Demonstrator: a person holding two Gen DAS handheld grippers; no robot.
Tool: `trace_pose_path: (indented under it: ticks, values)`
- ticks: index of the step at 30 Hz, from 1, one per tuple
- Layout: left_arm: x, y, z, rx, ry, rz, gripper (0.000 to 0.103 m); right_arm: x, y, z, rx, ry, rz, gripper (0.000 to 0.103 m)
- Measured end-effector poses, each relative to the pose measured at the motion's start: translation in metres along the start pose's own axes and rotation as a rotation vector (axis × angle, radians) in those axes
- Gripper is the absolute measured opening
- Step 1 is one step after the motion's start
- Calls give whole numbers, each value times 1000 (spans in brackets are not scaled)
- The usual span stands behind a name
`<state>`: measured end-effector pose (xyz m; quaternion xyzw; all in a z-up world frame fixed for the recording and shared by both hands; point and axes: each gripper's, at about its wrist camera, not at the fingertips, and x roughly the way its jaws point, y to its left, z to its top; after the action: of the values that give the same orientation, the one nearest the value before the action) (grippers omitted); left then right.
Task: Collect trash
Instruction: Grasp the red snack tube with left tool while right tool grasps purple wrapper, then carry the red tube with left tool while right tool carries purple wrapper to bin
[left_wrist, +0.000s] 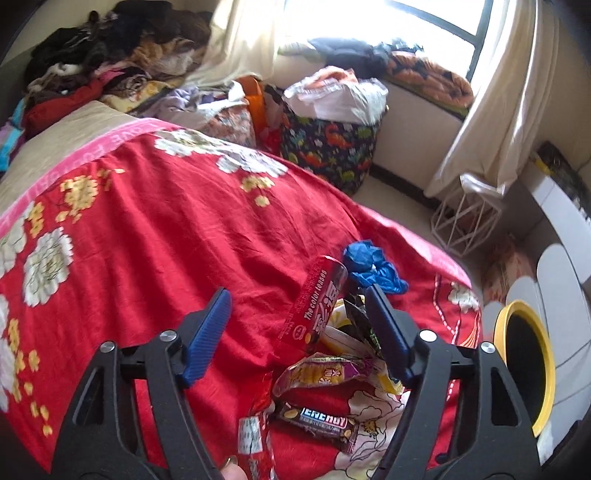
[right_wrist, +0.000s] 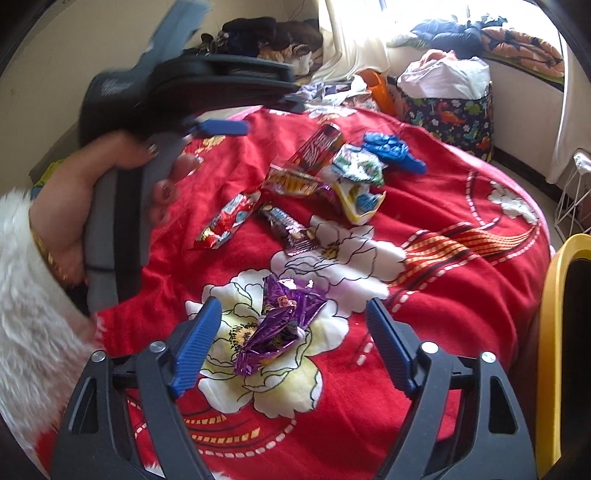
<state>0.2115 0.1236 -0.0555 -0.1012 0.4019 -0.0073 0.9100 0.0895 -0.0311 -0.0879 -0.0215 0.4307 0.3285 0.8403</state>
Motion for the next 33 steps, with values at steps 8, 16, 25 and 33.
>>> trace_pose_path:
  ticks: [8, 16, 25, 33]
  values:
    - [46, -3, 2, 18, 133, -34, 54, 28, -10, -6, 54, 90, 60, 49]
    - [60, -7, 0, 20, 178, -44, 34, 21, -18, -11, 54, 79, 97, 29]
    - [31, -3, -3, -39, 96, -66, 27, -5, -17, -15, 35, 31, 93, 28]
    - [-23, -10, -1, -81, -35, -130, 23, -28, -18, -15, 41, -9, 95, 28]
